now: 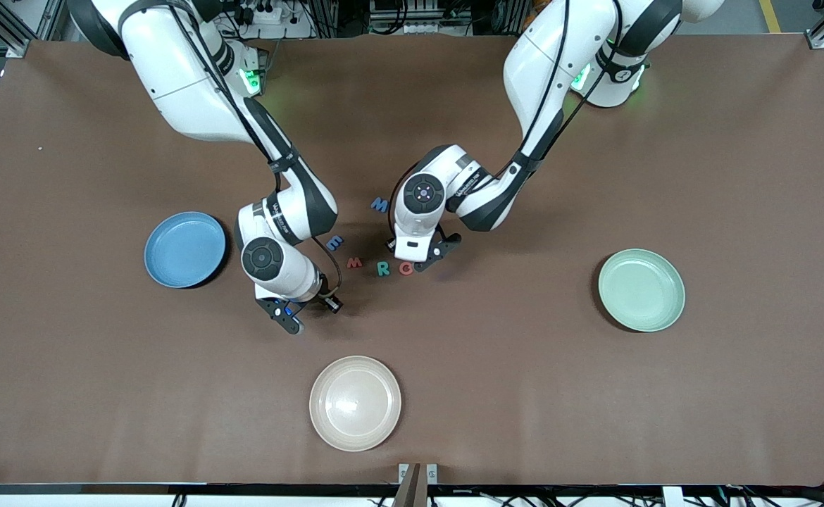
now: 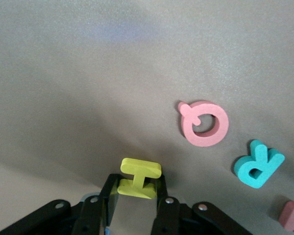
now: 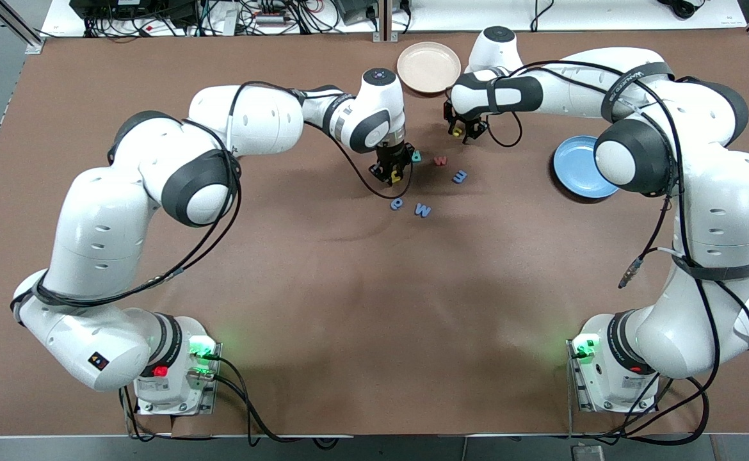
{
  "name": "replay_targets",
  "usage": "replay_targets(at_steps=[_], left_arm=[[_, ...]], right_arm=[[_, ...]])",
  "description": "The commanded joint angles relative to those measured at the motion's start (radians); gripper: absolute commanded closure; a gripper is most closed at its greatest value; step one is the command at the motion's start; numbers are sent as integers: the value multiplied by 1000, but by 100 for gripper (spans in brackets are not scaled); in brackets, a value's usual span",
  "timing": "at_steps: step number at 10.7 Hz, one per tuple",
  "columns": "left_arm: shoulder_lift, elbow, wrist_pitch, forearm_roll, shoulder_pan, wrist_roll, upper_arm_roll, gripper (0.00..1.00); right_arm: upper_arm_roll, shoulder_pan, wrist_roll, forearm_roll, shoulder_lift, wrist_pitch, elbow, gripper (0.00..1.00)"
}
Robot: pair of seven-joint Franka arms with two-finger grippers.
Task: Sort upper and lower case letters into plates
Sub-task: 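Grasp the yellow H with the left gripper while the right gripper grasps the u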
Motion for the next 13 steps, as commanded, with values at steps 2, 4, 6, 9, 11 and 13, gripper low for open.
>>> replay_targets(at_steps=[2, 4, 6, 9, 11, 13], left_arm=[[-5, -5, -11, 27, -5, -30, 6, 100], [-27, -2, -60, 29, 5, -21, 8, 100], [-105, -2, -220, 52, 62, 69, 2, 100], [-203, -9, -399, 52, 146, 183, 2, 100], [-264, -17, -471, 52, 255, 318, 0, 100], [-304, -17, -523, 40, 390, 541, -5, 100]], right_arm=[[5, -6, 8, 12, 27, 10, 30, 84], [5, -7, 6, 14, 24, -3, 42, 90], [3, -7, 7, 19, 16, -104, 94, 90], [3, -13, 40, 25, 10, -281, 177, 89], [2, -42, -38, 20, 1, -351, 173, 88], [2, -125, -200, 20, -8, -506, 173, 88]])
